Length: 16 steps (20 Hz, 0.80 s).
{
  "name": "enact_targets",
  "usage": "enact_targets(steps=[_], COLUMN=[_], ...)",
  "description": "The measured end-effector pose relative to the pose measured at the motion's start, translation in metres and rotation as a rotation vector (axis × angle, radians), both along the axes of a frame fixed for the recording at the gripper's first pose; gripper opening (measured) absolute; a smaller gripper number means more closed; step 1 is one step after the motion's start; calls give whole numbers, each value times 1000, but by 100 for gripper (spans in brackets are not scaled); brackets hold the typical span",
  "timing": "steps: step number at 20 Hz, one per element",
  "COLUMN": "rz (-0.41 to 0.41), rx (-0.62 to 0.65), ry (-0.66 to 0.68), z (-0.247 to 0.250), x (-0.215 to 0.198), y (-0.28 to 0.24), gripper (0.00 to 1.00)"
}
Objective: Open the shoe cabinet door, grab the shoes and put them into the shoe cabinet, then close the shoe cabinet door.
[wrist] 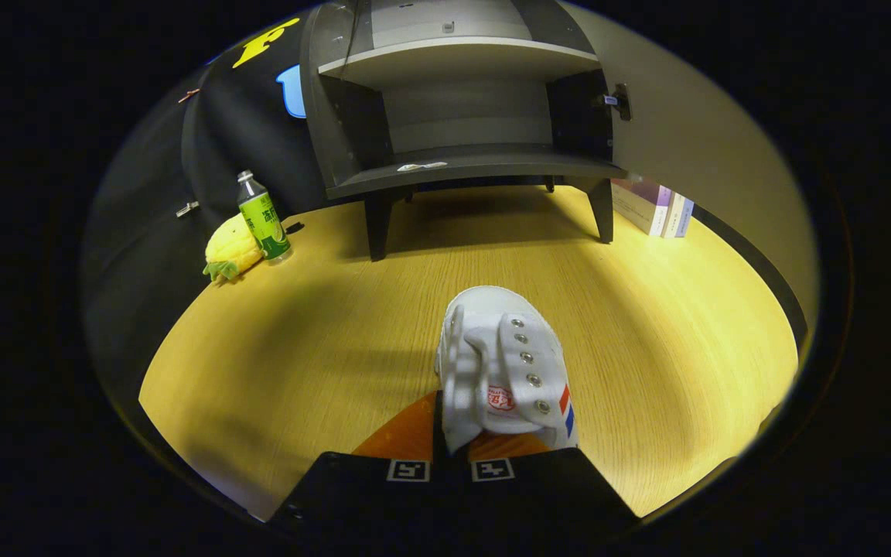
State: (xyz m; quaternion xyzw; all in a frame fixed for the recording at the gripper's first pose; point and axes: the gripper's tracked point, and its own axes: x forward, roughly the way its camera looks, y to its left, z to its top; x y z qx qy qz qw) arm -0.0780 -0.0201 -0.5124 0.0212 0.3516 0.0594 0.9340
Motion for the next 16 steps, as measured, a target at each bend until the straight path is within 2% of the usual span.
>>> enact_targets(steps=[5, 9, 12, 16], rz=[14, 16, 10, 20], rx=[-22, -33, -60, -62], ry=[28, 50, 17, -101], z=[4, 29, 76, 170], x=[-2, -3, -1, 14], y=[-1, -10, -16, -11], gripper=[5, 5, 5, 5])
